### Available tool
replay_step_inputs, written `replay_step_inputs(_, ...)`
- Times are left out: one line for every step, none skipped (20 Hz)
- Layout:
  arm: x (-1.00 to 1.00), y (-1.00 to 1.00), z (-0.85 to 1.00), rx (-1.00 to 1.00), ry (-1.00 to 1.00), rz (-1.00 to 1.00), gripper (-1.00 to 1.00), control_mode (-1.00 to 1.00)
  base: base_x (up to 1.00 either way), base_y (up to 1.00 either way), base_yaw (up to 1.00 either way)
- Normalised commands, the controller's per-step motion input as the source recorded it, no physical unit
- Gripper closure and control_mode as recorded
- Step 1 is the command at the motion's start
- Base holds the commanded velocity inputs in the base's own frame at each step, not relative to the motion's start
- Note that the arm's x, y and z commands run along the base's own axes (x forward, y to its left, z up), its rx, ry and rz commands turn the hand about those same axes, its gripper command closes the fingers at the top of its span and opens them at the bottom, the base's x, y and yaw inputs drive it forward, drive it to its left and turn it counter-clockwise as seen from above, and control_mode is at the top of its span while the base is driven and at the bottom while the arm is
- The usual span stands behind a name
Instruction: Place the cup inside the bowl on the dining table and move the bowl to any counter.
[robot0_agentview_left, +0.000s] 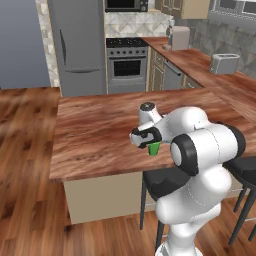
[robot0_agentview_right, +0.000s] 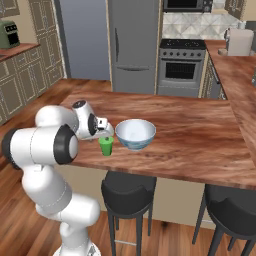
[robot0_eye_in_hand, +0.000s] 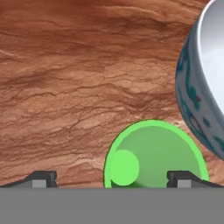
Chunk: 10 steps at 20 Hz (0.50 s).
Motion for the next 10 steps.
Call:
replay_step_inputs(0.10,0.00,-0.13,0.00,0.00,0.00,-1.00,-1.00,0.00,0.00,0.00)
replay_step_inputs(0.11,0.00,-0.10,0.00,0.00,0.00,-1.00,-1.00,0.00,0.00,0.00)
replay_step_inputs(0.11,0.00,-0.09,0.00,0.00,0.00,-1.00,-1.00,0.00,0.00,0.00)
replay_step_inputs(0.12,0.00,-0.10,0.00,0.00,0.00,-1.00,-1.00,0.00,0.00,0.00)
replay_step_inputs(0.14,0.00,-0.10,-0.01,0.00,0.00,-1.00,-1.00,0.00,0.00,0.00)
replay_step_inputs(0.15,0.00,-0.11,-0.01,0.00,0.00,-1.00,-1.00,0.00,0.00,0.00)
replay_step_inputs(0.17,0.00,-0.08,-0.01,0.00,0.00,-1.00,-1.00,0.00,0.00,0.00)
replay_step_inputs(0.19,0.00,-0.05,0.00,0.00,0.00,-1.00,-1.00,0.00,0.00,0.00)
replay_step_inputs(0.23,0.00,-0.06,-0.01,0.00,0.00,-1.00,-1.00,0.00,0.00,0.00)
replay_step_inputs(0.22,0.00,-0.07,-0.01,0.00,0.00,-1.00,-1.00,0.00,0.00,0.00)
